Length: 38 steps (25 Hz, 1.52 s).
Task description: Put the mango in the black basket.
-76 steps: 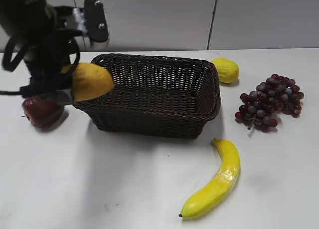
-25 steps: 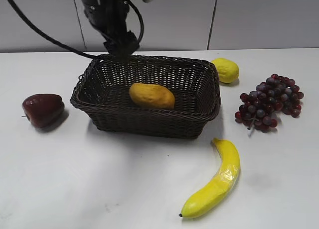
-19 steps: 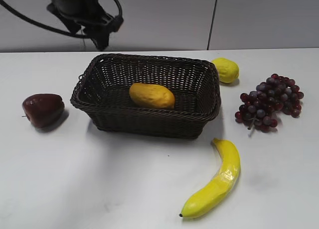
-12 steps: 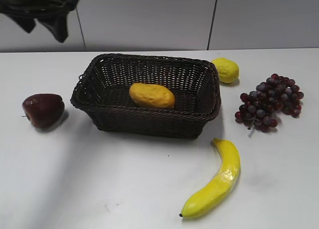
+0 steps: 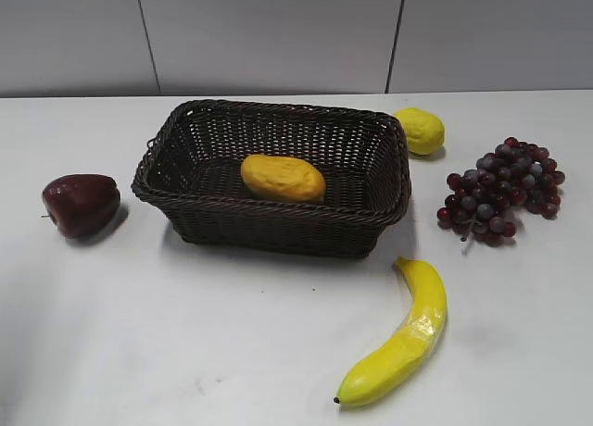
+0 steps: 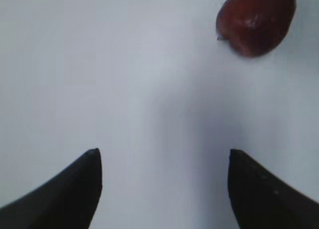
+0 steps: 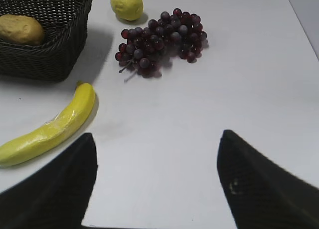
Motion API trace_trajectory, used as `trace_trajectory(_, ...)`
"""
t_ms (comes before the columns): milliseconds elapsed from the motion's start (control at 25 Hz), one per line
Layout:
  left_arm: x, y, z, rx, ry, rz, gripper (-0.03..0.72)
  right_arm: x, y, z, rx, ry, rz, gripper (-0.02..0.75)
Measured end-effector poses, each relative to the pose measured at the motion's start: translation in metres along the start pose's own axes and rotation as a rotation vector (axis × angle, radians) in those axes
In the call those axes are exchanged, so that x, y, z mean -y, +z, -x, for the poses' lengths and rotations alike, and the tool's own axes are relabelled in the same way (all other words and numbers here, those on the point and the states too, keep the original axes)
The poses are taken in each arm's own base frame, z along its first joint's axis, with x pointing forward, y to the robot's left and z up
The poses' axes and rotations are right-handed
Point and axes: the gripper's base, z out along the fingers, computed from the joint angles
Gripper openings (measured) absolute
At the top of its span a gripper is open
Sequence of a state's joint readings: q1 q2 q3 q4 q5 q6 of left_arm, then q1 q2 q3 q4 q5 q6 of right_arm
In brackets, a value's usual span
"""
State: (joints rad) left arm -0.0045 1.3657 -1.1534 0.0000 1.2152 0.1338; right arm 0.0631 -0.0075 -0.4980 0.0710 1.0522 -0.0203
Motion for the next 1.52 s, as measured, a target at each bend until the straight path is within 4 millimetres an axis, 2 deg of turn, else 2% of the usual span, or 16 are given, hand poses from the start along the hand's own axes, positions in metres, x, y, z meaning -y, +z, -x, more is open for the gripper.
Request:
trace_trajectory(360, 0.012, 0.004, -0.092, 0.052, -0.001, 0.008, 0.594, 0.000, 0.000, 0.000, 0.000, 0.000, 0.000, 0.575)
trace_trajectory(720, 0.023, -0.005, -0.164, 0.258, -0.005, 0.026, 0.592, 0.000, 0.000, 0.000, 0.000, 0.000, 0.000, 0.575)
trace_trajectory(1000, 0.031, -0.018, -0.204, 0.507, -0.011, 0.024, 0.592, 0.000, 0.000, 0.000, 0.000, 0.000, 0.000, 0.575)
trace_trajectory(1160, 0.034, -0.023, -0.222, 0.668, -0.009, 0.043, 0.592, 0.000, 0.000, 0.000, 0.000, 0.000, 0.000, 0.575)
trace_trajectory(1520, 0.038, -0.032, -0.254, 0.882, -0.006, 0.069, 0.592, 0.000, 0.000, 0.000, 0.000, 0.000, 0.000, 0.575)
